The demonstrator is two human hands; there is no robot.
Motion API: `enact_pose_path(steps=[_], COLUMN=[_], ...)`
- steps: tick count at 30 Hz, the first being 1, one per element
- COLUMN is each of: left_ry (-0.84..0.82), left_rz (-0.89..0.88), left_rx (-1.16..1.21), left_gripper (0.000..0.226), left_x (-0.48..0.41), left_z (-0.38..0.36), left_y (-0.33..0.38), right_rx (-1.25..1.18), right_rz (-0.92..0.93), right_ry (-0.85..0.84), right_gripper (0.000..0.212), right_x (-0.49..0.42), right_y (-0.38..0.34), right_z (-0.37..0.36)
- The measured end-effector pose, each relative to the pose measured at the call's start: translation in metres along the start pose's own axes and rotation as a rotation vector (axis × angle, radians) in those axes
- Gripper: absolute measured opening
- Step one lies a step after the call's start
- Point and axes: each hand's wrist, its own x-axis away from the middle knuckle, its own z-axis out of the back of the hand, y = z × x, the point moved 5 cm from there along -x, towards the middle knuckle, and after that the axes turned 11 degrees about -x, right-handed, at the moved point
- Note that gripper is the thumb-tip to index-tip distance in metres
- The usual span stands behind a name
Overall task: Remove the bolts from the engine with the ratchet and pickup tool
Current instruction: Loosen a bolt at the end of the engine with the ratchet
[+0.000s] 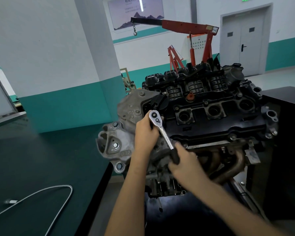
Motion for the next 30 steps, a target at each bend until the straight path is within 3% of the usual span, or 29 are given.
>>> enact_pose_path(steps=[3,6,11,14,16,18,22,24,27,30], left_ry=[0.002,-0.019,-0.112,-0.069,-0.004,0.044,0.066,0.052,0.021,-0.048], left_rz=[0.032,-0.021,-0.105,-0.076,-0.033,-0.018,-0.015,0.014,0.019,-0.035], left_rx=[0.059,0.086,0.062,0.017,-0.004,-0.019,-0.049,-0.027,0.024,0.041], left_gripper=[0.029,0.027,0.02,0.019,0.017,0.016,0.02,0.017,0.018,0.023], left_x=[-0.001,0.0,-0.001,-0.002,-0.001,0.001,0.002,0.001,0.001,0.0], left_z=[0.0,0.003,0.004,0.003,0.004,0.005,0.004,0.003,0.004,0.005], left_y=[-0.005,-0.002,0.002,0.001,0.0,0.001,0.001,-0.002,-0.004,-0.002], right_rx=[-0.151,-0.1,0.391,0.874,0.971,0.871,0.151,-0.025,-0.067,0.141], right_rz=[-0.038,-0.021,0.153,0.295,0.35,0.278,0.022,-0.013,-0.03,0.03], right_ry=[0.075,0.0,-0.252,-0.257,-0.197,-0.114,-0.041,0.036,0.006,-0.151], right_gripper=[0.028,0.028,0.028,0.031,0.032,0.029,0.023,0.023,0.024,0.024], right_x=[0.008,0.002,-0.041,-0.08,-0.084,-0.066,-0.006,0.005,0.004,-0.013], right_y=[-0.008,-0.008,-0.019,-0.041,-0.047,-0.032,-0.005,-0.005,-0.008,-0.005], right_z=[-0.04,-0.023,0.073,0.106,0.105,0.092,0.02,-0.018,-0.031,0.018])
